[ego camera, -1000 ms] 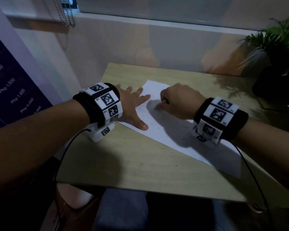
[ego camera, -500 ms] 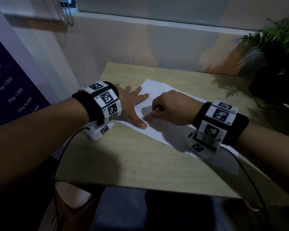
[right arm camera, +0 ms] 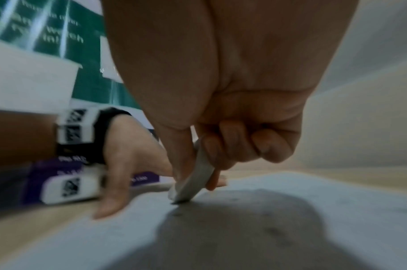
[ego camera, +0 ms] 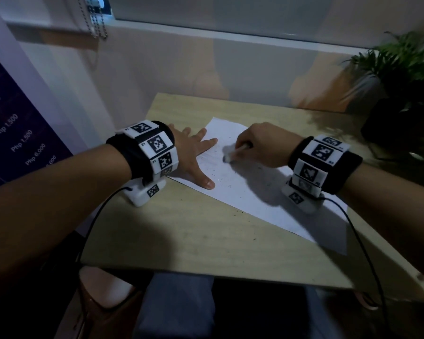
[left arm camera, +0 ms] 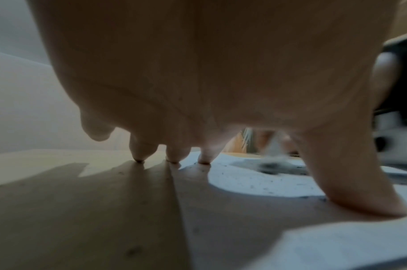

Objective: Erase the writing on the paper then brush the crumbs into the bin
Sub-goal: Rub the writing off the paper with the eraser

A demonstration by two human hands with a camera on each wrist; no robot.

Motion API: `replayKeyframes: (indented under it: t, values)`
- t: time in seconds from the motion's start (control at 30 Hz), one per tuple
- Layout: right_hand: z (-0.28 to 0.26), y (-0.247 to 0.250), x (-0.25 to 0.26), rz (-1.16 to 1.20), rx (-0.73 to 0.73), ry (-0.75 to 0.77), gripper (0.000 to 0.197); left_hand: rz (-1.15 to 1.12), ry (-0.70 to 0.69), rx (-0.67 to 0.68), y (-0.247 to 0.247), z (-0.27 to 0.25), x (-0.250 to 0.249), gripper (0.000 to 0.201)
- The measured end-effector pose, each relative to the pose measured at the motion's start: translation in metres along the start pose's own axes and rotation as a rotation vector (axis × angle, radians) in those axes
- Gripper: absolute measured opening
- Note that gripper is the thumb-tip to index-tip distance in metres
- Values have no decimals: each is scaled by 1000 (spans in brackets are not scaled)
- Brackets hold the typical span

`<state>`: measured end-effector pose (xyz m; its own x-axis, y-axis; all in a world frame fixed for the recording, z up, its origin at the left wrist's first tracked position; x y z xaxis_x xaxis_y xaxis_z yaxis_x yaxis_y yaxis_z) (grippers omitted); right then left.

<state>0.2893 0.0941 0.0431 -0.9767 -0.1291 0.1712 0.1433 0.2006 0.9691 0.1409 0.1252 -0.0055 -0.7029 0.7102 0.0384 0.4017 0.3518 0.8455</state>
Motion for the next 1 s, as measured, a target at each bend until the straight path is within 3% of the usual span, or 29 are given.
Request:
replayKeyframes:
  t: [0.1, 0.3, 0.47, 0.57, 0.67, 0.77, 0.87, 1.0]
  values:
    - [7, 4, -16, -74, -86, -95, 46, 6, -3, -9, 0, -1, -1, 138]
    - [-25, -14, 21, -25, 45, 129, 45, 18, 5, -4, -1, 1, 1, 133]
    - [-12, -1, -8, -102, -64, -46, 39, 23, 5, -3, 0, 1, 0, 134]
    - [-26, -9, 13, -182, -121, 72, 37, 14, 2, -6, -1, 2, 1, 133]
    - [-36, -15, 25, -115, -63, 155, 37, 18, 2, 0, 0, 2, 1, 137]
    - [-19, -8, 1, -95, -35, 35, 39, 33, 2, -7, 0, 1, 0, 134]
    - [-13, -2, -9, -139, -136, -56, 40, 30, 2, -13, -1, 1, 0, 132]
    - [-31, -17, 27, -73, -88, 152, 41, 20, 11, -12, -1, 2, 1, 130]
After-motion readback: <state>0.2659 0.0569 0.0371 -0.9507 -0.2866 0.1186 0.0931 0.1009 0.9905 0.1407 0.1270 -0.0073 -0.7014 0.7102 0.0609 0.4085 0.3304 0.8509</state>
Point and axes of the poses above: each hand's wrist, its own z-axis towards the middle knuckle, its own y-axis out of the back of the hand, x = y × z, the point moved 8 cm from there along z, towards the middle knuckle, and after that the axes turned 7 degrees about -y, right-handed, at the moved point
